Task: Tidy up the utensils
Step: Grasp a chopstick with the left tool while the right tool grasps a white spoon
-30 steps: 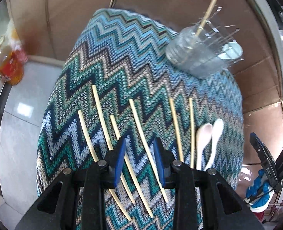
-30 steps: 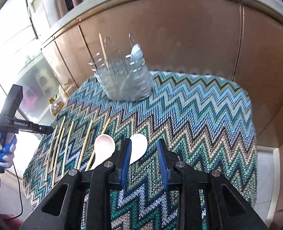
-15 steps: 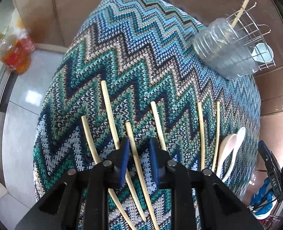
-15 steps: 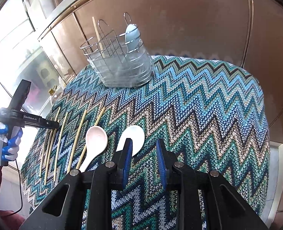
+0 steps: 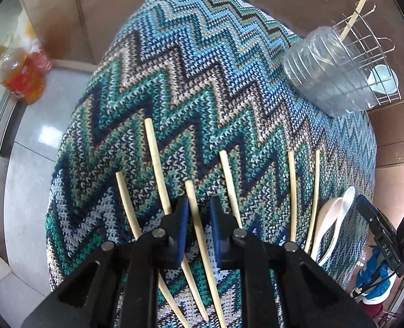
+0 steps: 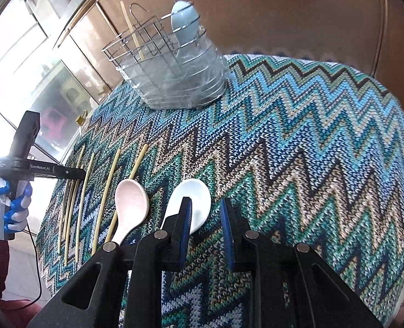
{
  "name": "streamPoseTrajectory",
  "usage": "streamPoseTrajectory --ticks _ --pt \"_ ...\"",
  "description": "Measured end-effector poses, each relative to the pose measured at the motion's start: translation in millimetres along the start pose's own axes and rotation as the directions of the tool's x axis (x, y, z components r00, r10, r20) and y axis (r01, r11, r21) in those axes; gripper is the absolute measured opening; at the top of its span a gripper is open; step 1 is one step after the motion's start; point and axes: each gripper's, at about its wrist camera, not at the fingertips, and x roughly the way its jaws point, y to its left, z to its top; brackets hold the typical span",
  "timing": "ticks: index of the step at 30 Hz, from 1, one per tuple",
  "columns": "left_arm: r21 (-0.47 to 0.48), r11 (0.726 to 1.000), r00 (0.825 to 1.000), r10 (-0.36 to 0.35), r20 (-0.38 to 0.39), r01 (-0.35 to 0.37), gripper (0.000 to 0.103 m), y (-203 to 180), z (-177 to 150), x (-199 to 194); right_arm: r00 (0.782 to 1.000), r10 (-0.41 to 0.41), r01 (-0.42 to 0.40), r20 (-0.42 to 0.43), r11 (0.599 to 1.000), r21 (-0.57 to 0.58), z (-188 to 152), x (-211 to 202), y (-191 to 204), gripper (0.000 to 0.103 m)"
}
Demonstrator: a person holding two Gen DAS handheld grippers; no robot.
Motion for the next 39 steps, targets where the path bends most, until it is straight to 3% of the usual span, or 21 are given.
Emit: streamPoseTrajectory --ticks 7,11,17,21,29,39 --pt "-0.009 1.0 1.0 0.019 0.0 -0.019 0.01 -5.6 2.7 3.1 0.998 0.041 -0.041 -0.045 0.999 0.005 6.4 16.5 -4.3 0.016" --pt "-0.012 1.0 1.0 0.027 0.007 -0.027 0.008 -6.8 3.5 4.3 0.997 0.048 -0.048 -0.063 0.999 -0.004 6.5 22.9 -4.9 0.007" --pt "-0.028 0.999 0.999 0.029 0.02 -0.028 0.006 -4.5 0.4 1.6 0.999 0.022 -0.024 -0.045 0.999 -0.036 2.2 19.5 6.0 0.007" --pt "-0.028 1.0 0.999 0.015 0.035 -0.014 0.006 -4.4 -5.4 -4.5 1.0 0.005 -0.005 0.0 0.999 -0.04 -0.1 1.9 9.4 0.005" --pt "0.018 0.999 0.989 -0.042 0.139 0.04 0.005 -16.7 -27.6 -45.2 0.99 -0.073 0.081 0.118 0.994 -0.068 -10.6 -50.9 30.9 0.004" --pt "0.09 0.991 0.948 -0.121 0.293 0.098 0.005 -24.9 -54.4 -120.3 0.954 -0.111 0.139 0.279 0.987 -0.081 -16.9 -119.9 74.0 0.004"
